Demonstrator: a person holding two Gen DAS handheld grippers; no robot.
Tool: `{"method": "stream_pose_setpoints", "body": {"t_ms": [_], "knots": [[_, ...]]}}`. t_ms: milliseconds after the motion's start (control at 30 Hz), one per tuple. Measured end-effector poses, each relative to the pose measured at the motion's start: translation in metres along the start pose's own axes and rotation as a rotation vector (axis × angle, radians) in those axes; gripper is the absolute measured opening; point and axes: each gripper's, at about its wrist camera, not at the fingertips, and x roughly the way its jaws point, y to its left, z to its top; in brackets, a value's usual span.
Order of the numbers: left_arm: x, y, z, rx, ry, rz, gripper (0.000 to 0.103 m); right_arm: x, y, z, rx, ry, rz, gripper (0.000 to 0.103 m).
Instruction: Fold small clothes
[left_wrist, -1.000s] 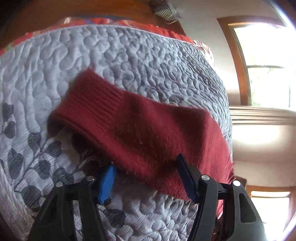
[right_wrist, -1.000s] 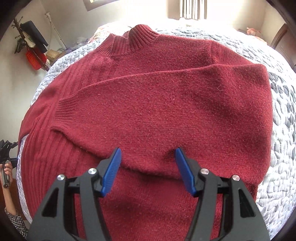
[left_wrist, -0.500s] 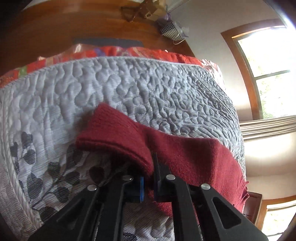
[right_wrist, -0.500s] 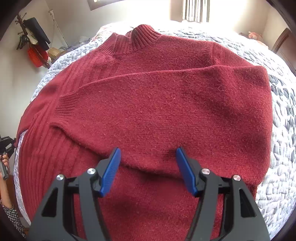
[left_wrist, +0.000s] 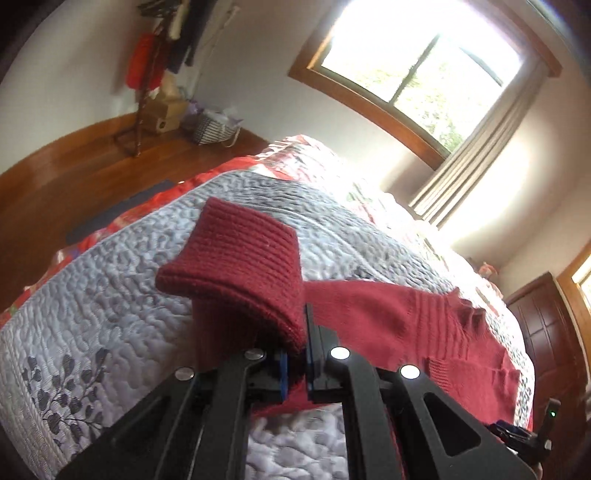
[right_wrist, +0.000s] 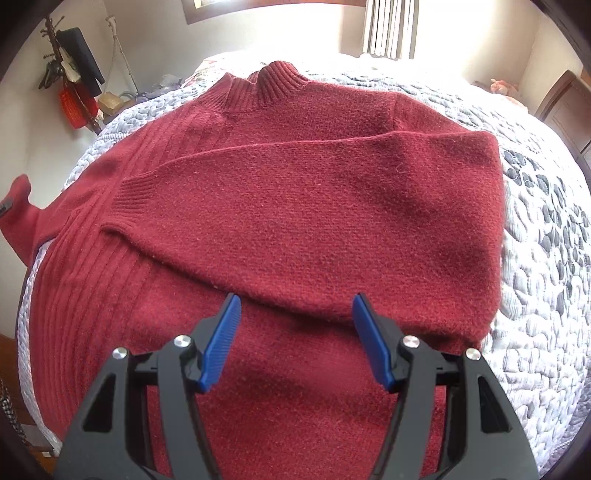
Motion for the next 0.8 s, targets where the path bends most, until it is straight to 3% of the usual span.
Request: {"method": "stream_pose_setpoints", "body": {"t_ms": [267, 433, 700, 800], "knots": [[0.038, -0.137, -0.048, 0.185, 0.112, -0.172, 0.006, -0.01, -0.015, -0.011, 0.009, -0.013, -0.008, 0.063], [0.066, -0.19, -0.076, 0.246, 0.159, -0.205, 0.006, -0.014, -0.026, -0.017, 0.017, -0.016, -0.008, 0.063], [0.115, -0.211, -0.112, 0.302, 0.299, -0.166, 0.007, -0.006, -0.033, -0.021, 0.032, -0.004, 0.001, 0.063], [0.126, -0.205, -0.122, 0.306, 0.363, -0.176, 0.022, -0.001, -0.035, -0.022, 0.046, 0.015, 0.0, 0.063]]}}
